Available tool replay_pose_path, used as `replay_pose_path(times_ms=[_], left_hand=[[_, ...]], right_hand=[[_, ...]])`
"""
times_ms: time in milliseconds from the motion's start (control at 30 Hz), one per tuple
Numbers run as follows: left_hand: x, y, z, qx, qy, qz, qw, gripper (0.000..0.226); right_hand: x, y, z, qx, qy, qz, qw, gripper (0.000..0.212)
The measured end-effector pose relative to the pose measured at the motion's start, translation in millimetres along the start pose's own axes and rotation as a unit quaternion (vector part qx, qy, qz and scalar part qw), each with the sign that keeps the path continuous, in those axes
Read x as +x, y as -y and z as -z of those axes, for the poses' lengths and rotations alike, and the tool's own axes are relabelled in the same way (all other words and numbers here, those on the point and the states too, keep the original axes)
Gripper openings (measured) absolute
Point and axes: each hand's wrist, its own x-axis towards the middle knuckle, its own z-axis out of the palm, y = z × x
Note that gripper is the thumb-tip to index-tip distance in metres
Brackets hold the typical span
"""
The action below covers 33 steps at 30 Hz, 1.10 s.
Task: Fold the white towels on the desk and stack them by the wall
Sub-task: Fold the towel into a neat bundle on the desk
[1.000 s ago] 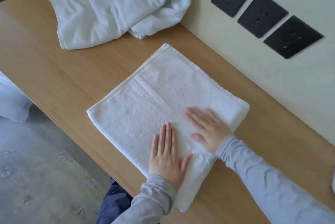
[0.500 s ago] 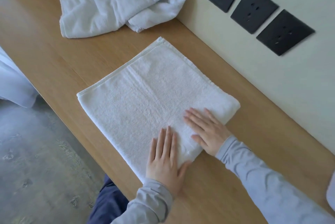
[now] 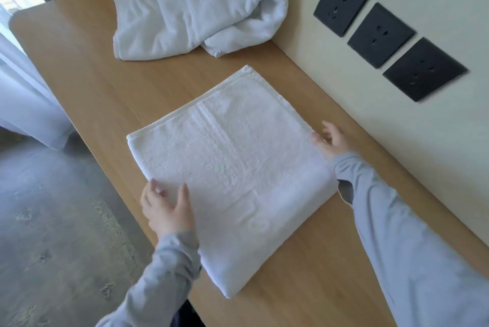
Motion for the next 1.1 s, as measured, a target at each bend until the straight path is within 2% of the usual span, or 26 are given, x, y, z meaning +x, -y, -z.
replay_pose_path(times_ms=[67, 133, 267, 333, 400, 500, 600, 700, 800, 867, 933, 1033, 1100], left_hand=[[27.4, -13.4, 2.1, -0.036, -0.035, 0.128, 0.991, 0.055], [47.6, -16.4, 0.4, -0.063, -0.023, 0.201, 0.977, 0.033], [70.4, -10.7, -2.6, -0.082, 0.020, 0.242, 0.967, 0.060], [73.1, -10.9, -5.2, -0.098, 0.040, 0.238, 0.966, 0.059], [68.5, -12.8, -7.3, -0.103, 0.042, 0.192, 0.975, 0.043], [60.0, -20.4, -2.8, -0.074, 0.029, 0.087, 0.993, 0.028], [71.0, -38.6, 2.9, -0.050, 0.056, 0.001, 0.997, 0.024], [95.5, -71.9, -3.3, 0.014, 0.122, -0.118, 0.985, 0.026], [121.8, -117.9, -28.4, 0.092, 0.228, -0.204, 0.948, 0.029], [129.7, -144.1, -57.5, 0.166, 0.308, -0.246, 0.904, 0.032], [123.1, -158.2, -92.3, 0.233, 0.383, -0.282, 0.848, 0.036], [101.4, -155.5, -135.0, 0.297, 0.457, -0.311, 0.778, 0.048], [93.5, -144.8, -144.2, 0.351, 0.425, -0.378, 0.744, 0.057]], right_hand=[[14.2, 21.4, -8.9, 0.050, 0.017, -0.040, 0.998, 0.064], [26.7, 34.9, -15.9, 0.072, 0.023, -0.074, 0.994, 0.067], [43.8, 49.6, -19.7, 0.031, 0.031, -0.107, 0.993, 0.070], [47.5, 55.9, -18.6, 0.006, 0.059, -0.128, 0.990, 0.079], [48.3, 61.9, -16.6, -0.010, 0.086, -0.151, 0.985, 0.088], [40.6, 67.7, -10.8, -0.006, 0.086, -0.138, 0.987, 0.086], [15.4, 69.4, -0.8, -0.004, 0.046, -0.132, 0.990, 0.081], [-30.6, 57.1, 8.6, 0.006, -0.014, -0.173, 0.985, 0.070], [-102.3, 36.0, 2.5, 0.066, -0.095, -0.245, 0.963, 0.043], [-150.6, 26.8, -14.8, 0.196, -0.159, -0.317, 0.914, 0.036], [-187.3, 18.2, -37.3, 0.261, -0.218, -0.373, 0.863, 0.031], [-216.6, 5.5, -64.3, 0.217, -0.267, -0.429, 0.835, 0.032], [-222.8, 2.5, -76.2, 0.159, -0.299, -0.445, 0.829, 0.042]])
